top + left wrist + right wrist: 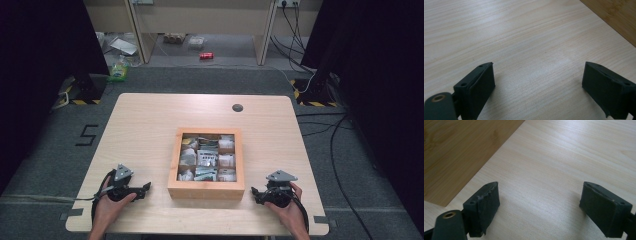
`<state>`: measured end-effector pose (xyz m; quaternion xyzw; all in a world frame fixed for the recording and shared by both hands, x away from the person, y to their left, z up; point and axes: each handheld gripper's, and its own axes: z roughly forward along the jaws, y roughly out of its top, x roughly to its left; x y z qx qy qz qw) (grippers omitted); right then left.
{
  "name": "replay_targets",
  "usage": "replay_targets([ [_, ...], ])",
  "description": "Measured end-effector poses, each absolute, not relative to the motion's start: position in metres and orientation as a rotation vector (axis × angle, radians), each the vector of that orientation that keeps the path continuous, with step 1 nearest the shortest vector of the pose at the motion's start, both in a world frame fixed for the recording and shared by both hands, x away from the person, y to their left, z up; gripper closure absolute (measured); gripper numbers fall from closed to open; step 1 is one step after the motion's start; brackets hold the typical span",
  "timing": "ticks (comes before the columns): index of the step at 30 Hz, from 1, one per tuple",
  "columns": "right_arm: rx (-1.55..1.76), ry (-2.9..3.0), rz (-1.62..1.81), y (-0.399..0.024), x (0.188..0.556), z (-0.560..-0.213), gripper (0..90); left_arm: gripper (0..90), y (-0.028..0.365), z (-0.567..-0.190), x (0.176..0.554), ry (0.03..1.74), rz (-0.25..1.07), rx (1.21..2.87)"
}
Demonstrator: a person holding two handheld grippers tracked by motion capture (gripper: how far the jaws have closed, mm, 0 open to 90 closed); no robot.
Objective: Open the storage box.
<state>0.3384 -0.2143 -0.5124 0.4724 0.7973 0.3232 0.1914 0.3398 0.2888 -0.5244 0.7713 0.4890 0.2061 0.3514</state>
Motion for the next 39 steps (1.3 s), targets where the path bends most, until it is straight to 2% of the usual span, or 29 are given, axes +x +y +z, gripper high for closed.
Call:
replay_targets([
  [14, 1.347, 2.238, 0.969, -0.213, 0.332, -0.496, 19.0, 10.0, 0.289, -0.524, 0.340, 1.263, 0.531, 1.998],
  [25, 1.280, 2.256, 1.027, -0.205, 0.303, -0.477, 23.3, 10.0, 0.289, -0.524, 0.340, 1.263, 0.531, 1.998],
  [39, 1.183, 2.296, 1.160, -0.192, 0.289, -0.468, 35.2, 9.8, 0.289, -0.524, 0.341, 1.263, 0.529, 1.999],
])
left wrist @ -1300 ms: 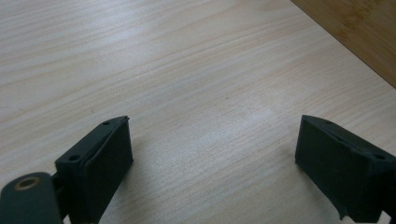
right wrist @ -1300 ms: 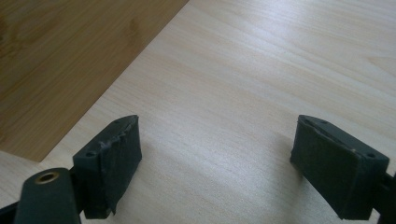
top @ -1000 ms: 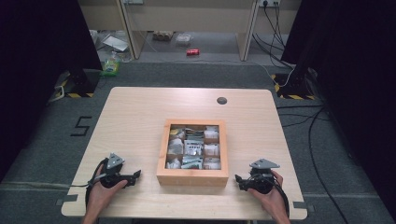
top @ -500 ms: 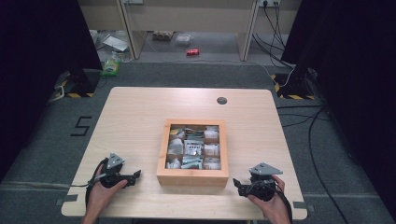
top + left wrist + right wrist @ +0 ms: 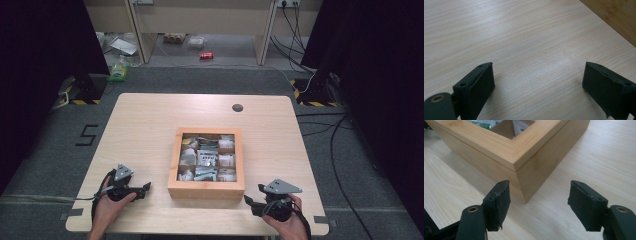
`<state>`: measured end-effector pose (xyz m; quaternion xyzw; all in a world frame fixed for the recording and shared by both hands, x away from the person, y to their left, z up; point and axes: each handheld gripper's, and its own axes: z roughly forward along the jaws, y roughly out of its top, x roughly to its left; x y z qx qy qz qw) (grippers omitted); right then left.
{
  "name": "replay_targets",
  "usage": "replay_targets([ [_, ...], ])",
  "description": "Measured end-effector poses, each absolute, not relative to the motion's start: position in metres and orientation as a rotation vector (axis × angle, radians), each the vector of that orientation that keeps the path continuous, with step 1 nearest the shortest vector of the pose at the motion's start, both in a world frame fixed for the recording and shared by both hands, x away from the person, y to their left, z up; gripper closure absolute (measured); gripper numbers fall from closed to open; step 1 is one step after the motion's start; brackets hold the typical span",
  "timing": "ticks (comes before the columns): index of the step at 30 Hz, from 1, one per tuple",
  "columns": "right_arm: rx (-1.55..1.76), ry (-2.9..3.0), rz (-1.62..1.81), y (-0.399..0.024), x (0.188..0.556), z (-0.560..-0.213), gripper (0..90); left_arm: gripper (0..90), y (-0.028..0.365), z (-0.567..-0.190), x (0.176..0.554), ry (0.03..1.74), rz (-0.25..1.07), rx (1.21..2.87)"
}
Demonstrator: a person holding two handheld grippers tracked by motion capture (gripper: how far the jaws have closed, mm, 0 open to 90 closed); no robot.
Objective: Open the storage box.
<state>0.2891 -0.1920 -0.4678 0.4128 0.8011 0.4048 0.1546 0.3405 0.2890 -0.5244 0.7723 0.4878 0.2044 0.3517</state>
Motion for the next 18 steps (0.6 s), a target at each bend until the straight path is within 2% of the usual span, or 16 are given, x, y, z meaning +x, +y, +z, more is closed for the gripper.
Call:
replay_targets([
  [18, 1.078, 2.303, 1.223, -0.177, 0.289, -0.466, 55.9, 9.0, 0.289, -0.525, 0.341, 1.262, 0.527, 2.000],
])
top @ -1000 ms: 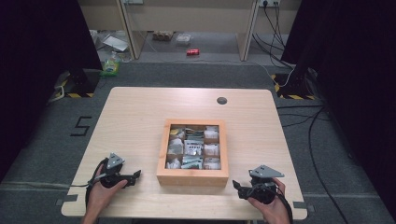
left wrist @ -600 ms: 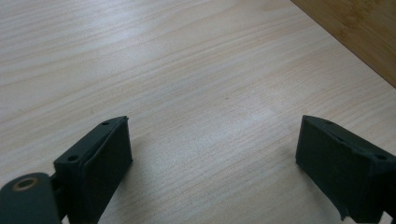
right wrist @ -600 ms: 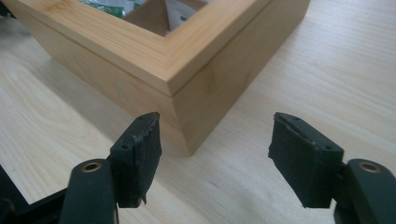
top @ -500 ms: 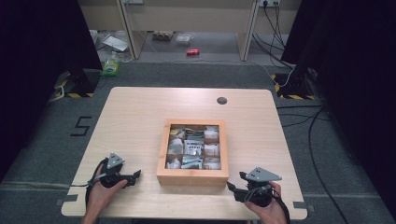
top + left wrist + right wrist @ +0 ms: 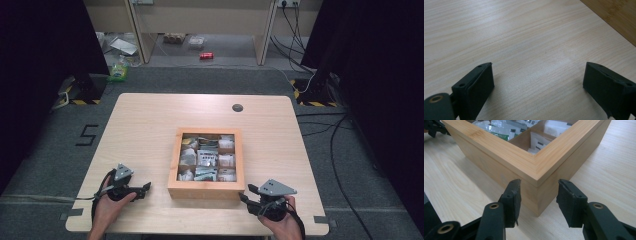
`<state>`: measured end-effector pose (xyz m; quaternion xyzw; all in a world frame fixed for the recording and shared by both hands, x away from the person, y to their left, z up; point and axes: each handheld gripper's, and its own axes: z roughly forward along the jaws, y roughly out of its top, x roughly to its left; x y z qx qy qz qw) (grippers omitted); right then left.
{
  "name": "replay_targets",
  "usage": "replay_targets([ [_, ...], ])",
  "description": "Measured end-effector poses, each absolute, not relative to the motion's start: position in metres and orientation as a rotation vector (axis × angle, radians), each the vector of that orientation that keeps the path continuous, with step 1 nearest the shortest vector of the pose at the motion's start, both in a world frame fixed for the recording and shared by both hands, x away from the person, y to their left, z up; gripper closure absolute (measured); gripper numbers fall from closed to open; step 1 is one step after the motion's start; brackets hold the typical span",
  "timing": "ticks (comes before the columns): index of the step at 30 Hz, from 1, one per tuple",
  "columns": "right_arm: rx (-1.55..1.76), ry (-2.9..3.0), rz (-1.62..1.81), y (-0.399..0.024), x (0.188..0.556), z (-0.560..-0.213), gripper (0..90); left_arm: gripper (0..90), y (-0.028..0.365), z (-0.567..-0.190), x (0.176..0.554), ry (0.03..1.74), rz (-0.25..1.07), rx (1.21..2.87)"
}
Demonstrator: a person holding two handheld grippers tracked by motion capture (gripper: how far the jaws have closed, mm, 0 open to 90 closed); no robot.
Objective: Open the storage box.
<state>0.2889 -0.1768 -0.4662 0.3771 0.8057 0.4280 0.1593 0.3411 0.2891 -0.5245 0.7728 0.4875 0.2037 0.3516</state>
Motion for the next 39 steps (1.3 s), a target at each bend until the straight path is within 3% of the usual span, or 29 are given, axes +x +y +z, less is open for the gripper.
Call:
replay_targets([
  [3, 1.060, 2.315, 1.229, -0.173, 0.291, -0.468, 59.5, 8.9, 0.289, -0.525, 0.341, 1.262, 0.527, 2.001],
  [39, 0.976, 2.143, 1.391, -0.169, 0.304, -0.450, 62.0, 8.1, 0.289, -0.525, 0.342, 1.265, 0.532, 2.003],
])
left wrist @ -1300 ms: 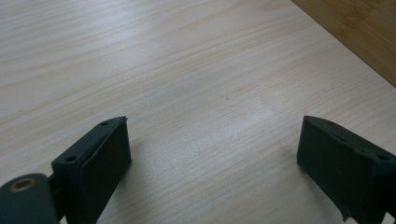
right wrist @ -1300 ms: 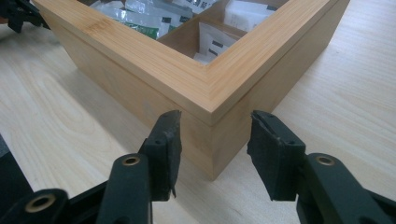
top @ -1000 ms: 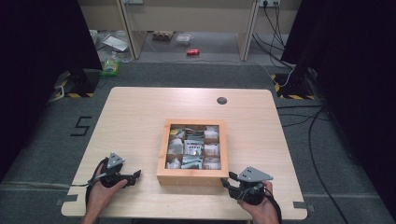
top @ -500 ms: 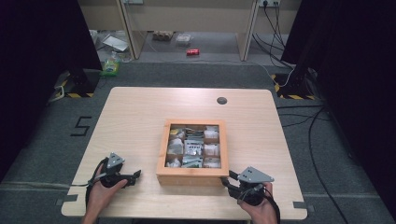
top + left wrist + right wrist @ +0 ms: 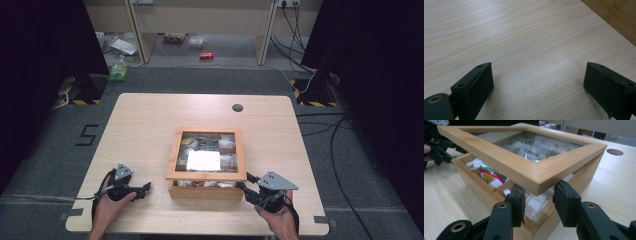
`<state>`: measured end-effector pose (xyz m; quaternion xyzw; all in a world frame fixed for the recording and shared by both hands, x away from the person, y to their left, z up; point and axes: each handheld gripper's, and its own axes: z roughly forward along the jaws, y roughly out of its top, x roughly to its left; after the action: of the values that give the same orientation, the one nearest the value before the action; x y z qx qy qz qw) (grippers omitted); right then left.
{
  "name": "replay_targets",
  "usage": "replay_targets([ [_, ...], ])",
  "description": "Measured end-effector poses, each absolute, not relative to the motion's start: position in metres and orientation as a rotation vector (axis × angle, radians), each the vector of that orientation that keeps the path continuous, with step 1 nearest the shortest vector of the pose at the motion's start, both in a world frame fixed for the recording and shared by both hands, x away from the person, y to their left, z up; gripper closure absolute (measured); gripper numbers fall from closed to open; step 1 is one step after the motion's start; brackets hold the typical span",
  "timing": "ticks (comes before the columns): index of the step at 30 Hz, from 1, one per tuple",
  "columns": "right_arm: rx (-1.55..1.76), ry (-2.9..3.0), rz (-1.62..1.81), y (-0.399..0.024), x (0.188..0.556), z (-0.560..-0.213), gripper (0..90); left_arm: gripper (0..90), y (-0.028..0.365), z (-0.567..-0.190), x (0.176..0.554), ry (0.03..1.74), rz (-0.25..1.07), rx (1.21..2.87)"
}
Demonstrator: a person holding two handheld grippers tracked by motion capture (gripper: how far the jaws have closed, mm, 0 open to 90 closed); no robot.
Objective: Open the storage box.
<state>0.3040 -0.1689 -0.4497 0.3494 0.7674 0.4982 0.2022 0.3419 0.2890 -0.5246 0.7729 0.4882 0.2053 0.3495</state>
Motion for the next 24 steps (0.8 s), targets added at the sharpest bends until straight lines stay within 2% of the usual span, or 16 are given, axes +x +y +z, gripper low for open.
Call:
replay_targets([
  [24, 0.947, 2.022, 1.499, -0.161, 0.348, -0.413, 62.8, 7.2, 0.289, -0.525, 0.342, 1.266, 0.531, 2.004],
])
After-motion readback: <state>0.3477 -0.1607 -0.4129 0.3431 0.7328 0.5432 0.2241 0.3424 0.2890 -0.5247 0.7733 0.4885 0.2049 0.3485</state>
